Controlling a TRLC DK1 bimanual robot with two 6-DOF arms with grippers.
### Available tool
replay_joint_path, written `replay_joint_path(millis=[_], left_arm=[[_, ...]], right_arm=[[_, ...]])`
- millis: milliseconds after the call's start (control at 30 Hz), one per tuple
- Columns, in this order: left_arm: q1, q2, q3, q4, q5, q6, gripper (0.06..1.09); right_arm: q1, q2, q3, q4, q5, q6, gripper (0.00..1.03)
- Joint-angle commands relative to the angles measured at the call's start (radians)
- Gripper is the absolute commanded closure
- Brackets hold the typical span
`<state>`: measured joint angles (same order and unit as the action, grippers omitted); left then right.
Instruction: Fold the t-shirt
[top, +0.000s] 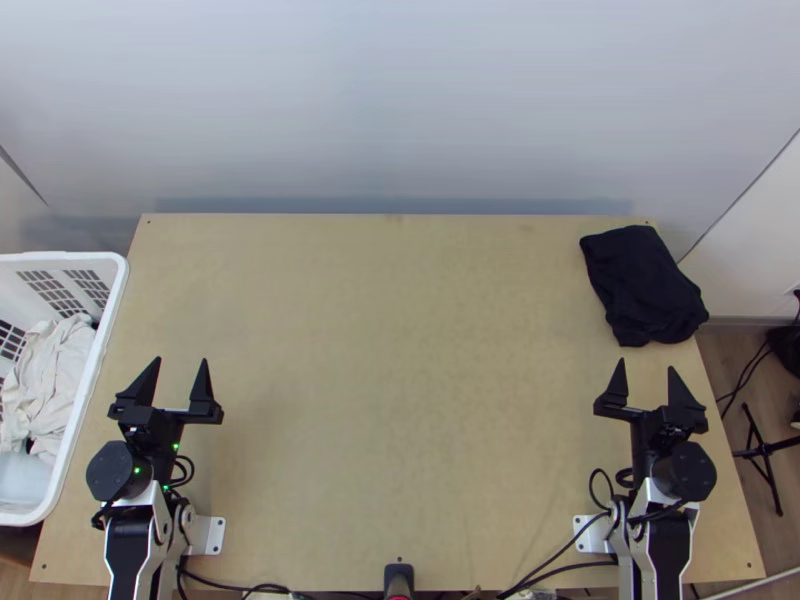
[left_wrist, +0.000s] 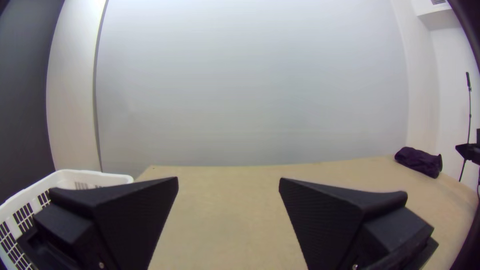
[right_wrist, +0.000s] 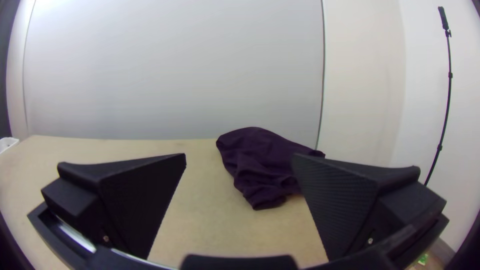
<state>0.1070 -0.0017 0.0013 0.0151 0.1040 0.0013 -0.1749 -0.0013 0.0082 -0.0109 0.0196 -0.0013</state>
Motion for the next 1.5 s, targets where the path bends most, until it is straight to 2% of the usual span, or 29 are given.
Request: replay_joint_path(millis=[0, 467, 600, 667, 733, 833, 1000, 1167, 1267, 1333, 1467], left_arm=[[0.000, 0.000, 0.000, 0.000, 0.000, 0.002, 0.10], [0.000, 0.000, 0.000, 0.000, 0.000, -0.006, 0.10], [-0.006, 0.000, 0.000, 0.000, -0.007, -0.126, 0.10], [-0.006, -0.001, 0.000, -0.001, -0.021, -0.164, 0.10], [-0.006, -0.001, 0.000, -0.004, -0.043, -0.185, 0.10], [-0.036, -0.001, 0.022, 0.020, -0.043, -0.225, 0.10], [-0.049, -0.001, 0.009, 0.036, -0.056, -0.112, 0.11], [-0.033, -0.001, 0.034, 0.057, -0.067, -0.093, 0.10], [-0.036, 0.000, 0.049, 0.094, -0.069, -0.083, 0.11], [-0.035, 0.008, 0.098, 0.009, -0.096, -0.072, 0.10], [-0.024, 0.210, 0.221, -0.024, -0.181, -0.041, 0.10]], right_arm=[[0.000, 0.001, 0.001, 0.000, 0.000, 0.000, 0.04], [0.000, 0.001, 0.001, 0.000, 0.000, 0.000, 0.04], [0.000, 0.001, -0.001, 0.000, 0.000, 0.000, 0.04], [0.000, 0.000, -0.001, 0.000, 0.000, 0.003, 0.04], [0.008, 0.000, -0.001, 0.000, 0.000, 0.052, 0.04], [0.018, 0.000, -0.001, 0.000, 0.000, 0.057, 0.04], [0.014, -0.002, -0.001, 0.005, 0.002, 0.075, 0.04], [-0.032, -0.003, 0.004, 0.042, 0.005, 0.077, 0.04], [-0.044, 0.006, -0.001, 0.000, 0.005, -0.025, 0.04], [-0.054, -0.003, 0.001, 0.006, 0.005, -0.031, 0.04], [-0.018, 0.011, 0.082, 0.022, 0.002, -0.042, 0.04]])
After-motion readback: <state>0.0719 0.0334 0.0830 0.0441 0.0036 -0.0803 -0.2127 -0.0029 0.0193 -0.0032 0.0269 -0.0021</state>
